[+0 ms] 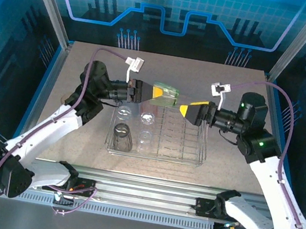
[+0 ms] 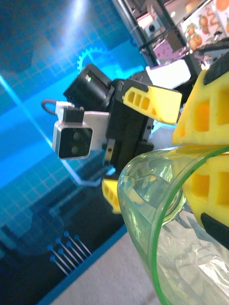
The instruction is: Load the cups into the dish rack
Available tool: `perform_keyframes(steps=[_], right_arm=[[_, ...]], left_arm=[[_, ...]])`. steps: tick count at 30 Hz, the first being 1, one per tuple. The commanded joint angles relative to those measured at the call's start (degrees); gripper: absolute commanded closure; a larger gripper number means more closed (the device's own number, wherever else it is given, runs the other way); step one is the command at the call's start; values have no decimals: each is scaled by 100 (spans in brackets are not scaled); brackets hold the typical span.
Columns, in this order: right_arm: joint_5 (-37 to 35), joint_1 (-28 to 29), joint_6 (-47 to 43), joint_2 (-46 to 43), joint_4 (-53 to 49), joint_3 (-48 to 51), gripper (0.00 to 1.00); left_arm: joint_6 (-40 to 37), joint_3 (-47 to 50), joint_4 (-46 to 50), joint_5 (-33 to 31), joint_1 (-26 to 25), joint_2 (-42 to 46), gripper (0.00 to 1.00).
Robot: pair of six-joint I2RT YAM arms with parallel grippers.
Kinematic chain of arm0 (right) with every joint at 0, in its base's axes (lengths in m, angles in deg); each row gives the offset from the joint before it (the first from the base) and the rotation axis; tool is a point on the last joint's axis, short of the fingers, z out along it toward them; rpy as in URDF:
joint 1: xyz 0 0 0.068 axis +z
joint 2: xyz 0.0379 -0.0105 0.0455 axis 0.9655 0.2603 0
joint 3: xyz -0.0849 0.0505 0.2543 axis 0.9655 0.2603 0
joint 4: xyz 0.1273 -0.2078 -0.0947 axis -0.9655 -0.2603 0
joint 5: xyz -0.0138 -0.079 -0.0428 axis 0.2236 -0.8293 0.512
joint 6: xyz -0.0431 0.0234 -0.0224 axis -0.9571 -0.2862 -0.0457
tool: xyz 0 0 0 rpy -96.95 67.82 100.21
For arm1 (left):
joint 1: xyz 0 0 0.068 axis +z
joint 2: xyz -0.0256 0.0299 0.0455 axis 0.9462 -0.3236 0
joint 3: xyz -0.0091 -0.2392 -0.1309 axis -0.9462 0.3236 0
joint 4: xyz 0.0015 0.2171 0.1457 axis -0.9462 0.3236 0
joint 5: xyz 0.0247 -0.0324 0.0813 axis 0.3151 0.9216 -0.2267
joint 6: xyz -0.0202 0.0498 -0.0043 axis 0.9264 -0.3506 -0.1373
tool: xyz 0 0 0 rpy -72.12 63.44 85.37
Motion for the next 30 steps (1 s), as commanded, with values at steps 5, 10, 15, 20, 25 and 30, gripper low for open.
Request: perform_keyframes(steps=[5,10,15,20,25,30], right_arm=[[84,329,466,176,1062,25,0],[169,445,687,255,1586,85,0],[187,525,721,369,1693,66,6],[183,571,761,387,1727,100,15],[27,635,620,423,1442,22,23],[-216,665,520,485,1068,-82,36]], left_arm=[[657,116,-1390,159,-228,-208,100],[661,105,-1460,145,-338,-309,100],[652,96,-1476,95,-384,-358,100],[588,105,-1427,67,-389,-367,100],[513,105,-1386,27,-391,-389,100],[496,147,-1362,-13,-383,-432,100]])
